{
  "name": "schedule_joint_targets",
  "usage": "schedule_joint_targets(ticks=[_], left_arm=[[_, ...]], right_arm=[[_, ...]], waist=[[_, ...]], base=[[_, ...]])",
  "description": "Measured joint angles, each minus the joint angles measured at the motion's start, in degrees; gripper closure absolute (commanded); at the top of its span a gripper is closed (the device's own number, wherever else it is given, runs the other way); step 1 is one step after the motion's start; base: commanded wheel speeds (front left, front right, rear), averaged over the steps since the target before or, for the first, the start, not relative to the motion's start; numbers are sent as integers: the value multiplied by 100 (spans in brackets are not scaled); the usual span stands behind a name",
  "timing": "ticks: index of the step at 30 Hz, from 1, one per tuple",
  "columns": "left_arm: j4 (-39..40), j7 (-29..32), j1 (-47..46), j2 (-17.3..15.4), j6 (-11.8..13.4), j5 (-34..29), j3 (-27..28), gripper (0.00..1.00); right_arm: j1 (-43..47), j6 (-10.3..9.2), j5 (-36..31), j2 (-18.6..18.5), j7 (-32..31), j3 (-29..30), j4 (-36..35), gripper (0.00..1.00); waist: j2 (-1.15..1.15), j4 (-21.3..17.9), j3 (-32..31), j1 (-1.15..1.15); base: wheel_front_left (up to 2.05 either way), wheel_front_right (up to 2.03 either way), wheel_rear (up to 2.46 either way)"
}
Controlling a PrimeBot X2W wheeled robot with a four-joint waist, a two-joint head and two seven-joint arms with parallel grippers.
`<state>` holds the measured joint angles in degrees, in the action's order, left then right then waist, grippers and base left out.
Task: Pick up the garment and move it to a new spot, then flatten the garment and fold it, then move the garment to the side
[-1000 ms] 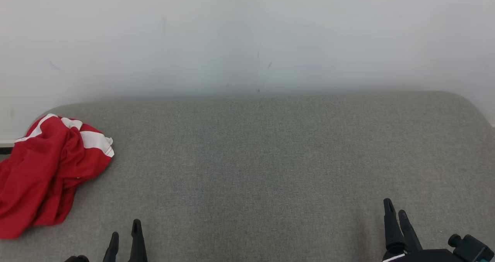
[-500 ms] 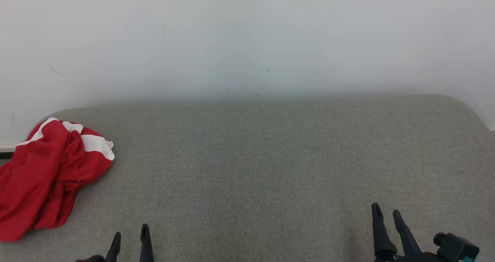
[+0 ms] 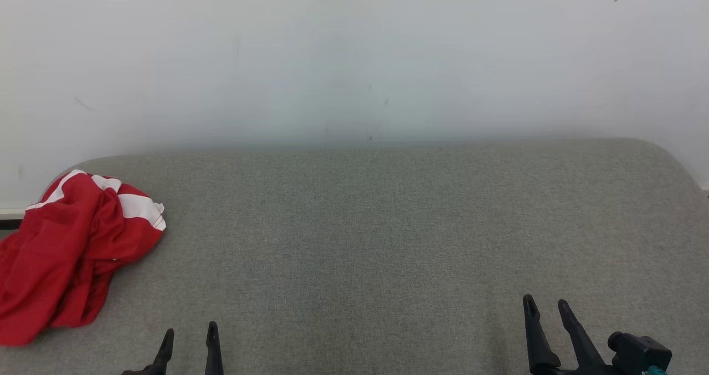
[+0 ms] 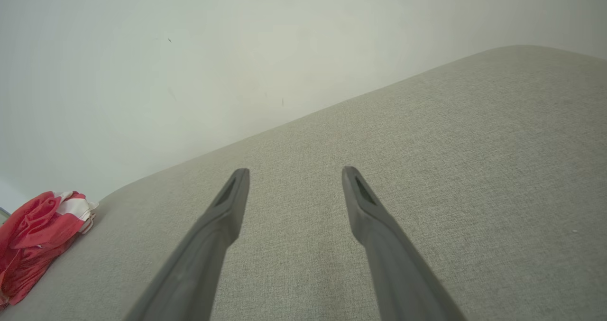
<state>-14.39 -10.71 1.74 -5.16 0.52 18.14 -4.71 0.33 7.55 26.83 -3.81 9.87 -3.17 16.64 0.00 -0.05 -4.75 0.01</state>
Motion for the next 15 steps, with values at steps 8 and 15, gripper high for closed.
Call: schedule_joint_targets(ticks=[8,15], left_arm=[[-33,-119,3,9,-32,-203,23,0],[-63,-191,5,37,-133,-365,110,0]], right_arm=[[36,0,-374,-40,43,-37,29,0],[99,0,-682,-135,16,-2,3,0]], waist=[[0,-7,-41,0],[0,-2,-67,0]], base=[[0,0,0],[0,0,0]])
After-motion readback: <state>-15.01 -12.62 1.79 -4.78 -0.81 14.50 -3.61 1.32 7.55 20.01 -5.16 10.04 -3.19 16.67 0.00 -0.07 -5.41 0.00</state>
